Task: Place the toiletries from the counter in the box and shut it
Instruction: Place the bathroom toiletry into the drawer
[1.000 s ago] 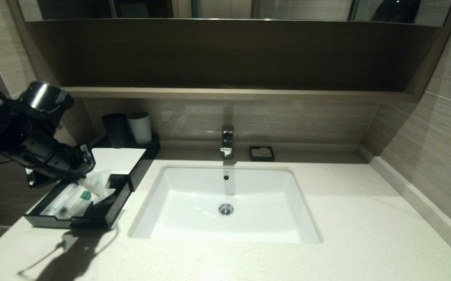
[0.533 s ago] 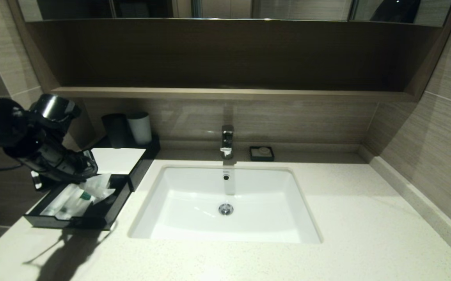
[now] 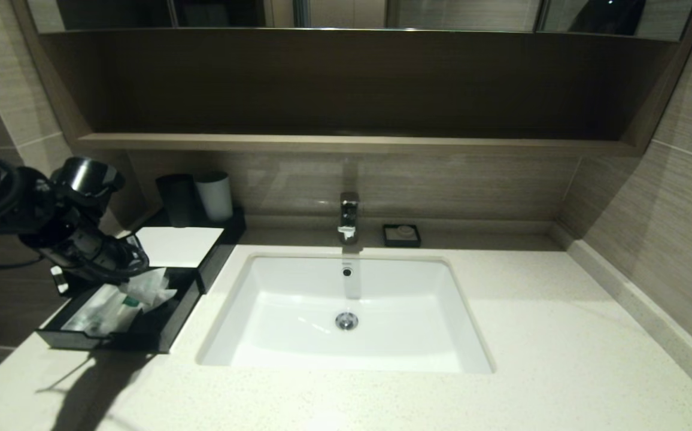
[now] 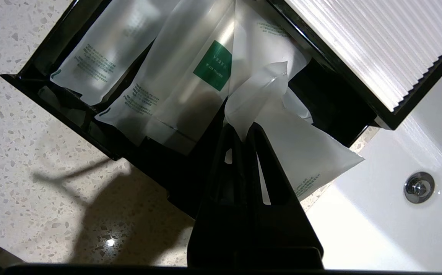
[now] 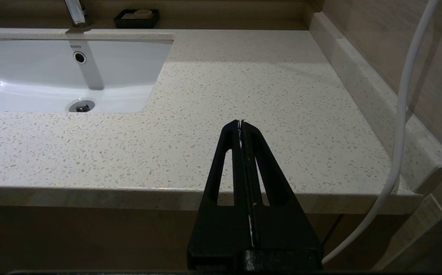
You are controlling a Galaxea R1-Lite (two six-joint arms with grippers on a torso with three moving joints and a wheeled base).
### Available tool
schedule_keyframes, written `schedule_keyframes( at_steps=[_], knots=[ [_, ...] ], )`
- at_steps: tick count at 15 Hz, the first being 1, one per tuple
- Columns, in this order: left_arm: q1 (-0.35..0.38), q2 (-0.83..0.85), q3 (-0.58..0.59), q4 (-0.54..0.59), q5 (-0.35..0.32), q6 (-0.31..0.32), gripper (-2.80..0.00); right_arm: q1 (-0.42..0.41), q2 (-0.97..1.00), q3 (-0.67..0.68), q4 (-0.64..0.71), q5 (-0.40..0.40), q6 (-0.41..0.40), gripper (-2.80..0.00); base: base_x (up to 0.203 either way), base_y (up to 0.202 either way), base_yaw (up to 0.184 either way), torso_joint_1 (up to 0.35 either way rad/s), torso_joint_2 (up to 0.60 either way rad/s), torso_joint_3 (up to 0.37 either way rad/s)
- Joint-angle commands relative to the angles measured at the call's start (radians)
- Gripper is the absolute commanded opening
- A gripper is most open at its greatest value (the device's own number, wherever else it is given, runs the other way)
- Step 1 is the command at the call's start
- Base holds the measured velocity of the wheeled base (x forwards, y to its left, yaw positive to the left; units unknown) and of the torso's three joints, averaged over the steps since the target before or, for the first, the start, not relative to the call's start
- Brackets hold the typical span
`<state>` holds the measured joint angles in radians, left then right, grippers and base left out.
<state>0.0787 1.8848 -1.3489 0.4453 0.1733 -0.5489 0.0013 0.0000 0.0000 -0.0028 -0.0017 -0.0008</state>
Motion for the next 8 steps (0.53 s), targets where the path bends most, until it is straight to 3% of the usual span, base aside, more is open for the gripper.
schedule_keyframes(
  at_steps=[1, 8],
  knots=[
    [0.006, 0.011, 0.003, 0.003, 0.002, -0.003, -2.80, 0.000, 0.000, 0.002, 0.000, 0.000, -0.001, -2.80, 0.000, 0.000, 0.000, 0.000, 0.00, 0.000],
    [0.006, 0.054, 0.029, -0.032, 0.051, -0.029, -2.80, 0.000, 0.000, 0.002, 0.000, 0.000, -0.001, -2.80, 0.000, 0.000, 0.000, 0.000, 0.00, 0.000]
  ],
)
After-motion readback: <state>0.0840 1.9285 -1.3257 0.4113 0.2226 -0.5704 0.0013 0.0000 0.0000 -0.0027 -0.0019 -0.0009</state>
